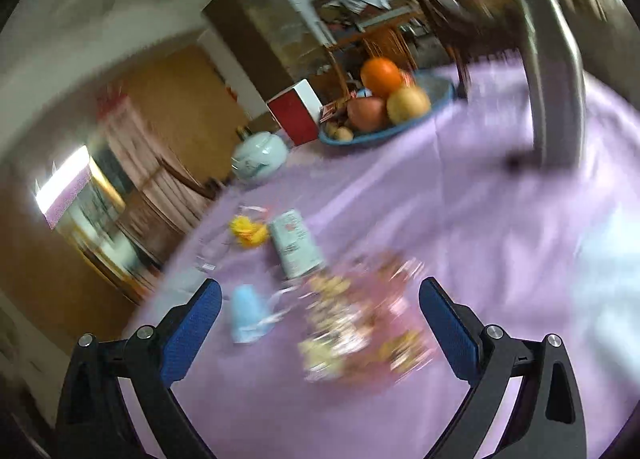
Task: Collect trash
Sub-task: 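Grasp the blue face mask with the left tool while the right tool grasps the pink floral bag, then carry the mask and pink bag to the red wastebasket and open both tools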
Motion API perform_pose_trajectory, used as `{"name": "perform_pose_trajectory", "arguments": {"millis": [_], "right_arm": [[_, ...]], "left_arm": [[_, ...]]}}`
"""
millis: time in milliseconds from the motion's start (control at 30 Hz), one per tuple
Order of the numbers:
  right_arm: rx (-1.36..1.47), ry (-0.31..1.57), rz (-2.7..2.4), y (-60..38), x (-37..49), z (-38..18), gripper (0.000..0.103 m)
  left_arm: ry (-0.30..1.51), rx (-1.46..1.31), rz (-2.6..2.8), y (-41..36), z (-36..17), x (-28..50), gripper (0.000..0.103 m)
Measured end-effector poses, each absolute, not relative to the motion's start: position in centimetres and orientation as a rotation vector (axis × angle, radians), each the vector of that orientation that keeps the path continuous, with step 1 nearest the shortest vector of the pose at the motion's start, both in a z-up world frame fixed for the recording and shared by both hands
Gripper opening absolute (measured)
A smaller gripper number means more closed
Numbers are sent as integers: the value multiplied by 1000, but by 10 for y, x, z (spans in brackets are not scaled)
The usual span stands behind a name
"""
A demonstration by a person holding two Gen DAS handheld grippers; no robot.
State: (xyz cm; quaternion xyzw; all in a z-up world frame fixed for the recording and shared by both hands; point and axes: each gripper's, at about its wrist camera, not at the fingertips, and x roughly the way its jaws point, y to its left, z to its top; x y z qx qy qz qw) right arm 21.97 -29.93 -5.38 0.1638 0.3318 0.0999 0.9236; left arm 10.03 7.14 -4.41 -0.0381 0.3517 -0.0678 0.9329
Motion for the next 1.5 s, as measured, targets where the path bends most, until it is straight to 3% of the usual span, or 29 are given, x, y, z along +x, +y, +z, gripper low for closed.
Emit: {"name": "perform_pose_trajectory", "arguments": {"millis": [333, 600, 633, 767, 900, 1033, 1100, 1200, 1267, 1500], "right_arm": [[363, 690, 223, -322, 223, -53, 97], [394, 729, 192, -328, 226, -62, 97], [405, 753, 197, -327, 229, -67, 97], [434, 833, 199, -325, 239, -87, 97], [465, 901, 215, -320, 245, -104, 98], [378, 903, 201, -306, 245, -105, 97], [330, 910, 191, -300, 245, -106, 88], [310, 951, 202, -295, 249, -114, 59], [297, 941, 204, -295, 248, -111, 31], [291, 861, 235, -292, 234, -89, 28]], "left_arm": [[891, -113, -333, -53, -77, 260, 96], [969, -98, -314, -68, -109, 296, 90], [963, -93, -302, -68, -109, 298, 89], [934, -63, -309, -69, -106, 294, 62], [901, -73, -298, -64, -101, 293, 49], [887, -164, -280, -42, -97, 297, 45], [877, -204, -278, -34, -95, 298, 45], [881, -229, -289, -31, -95, 301, 45], [903, -223, -310, -36, -98, 303, 45], [959, -162, -338, -53, -108, 304, 57]]}}
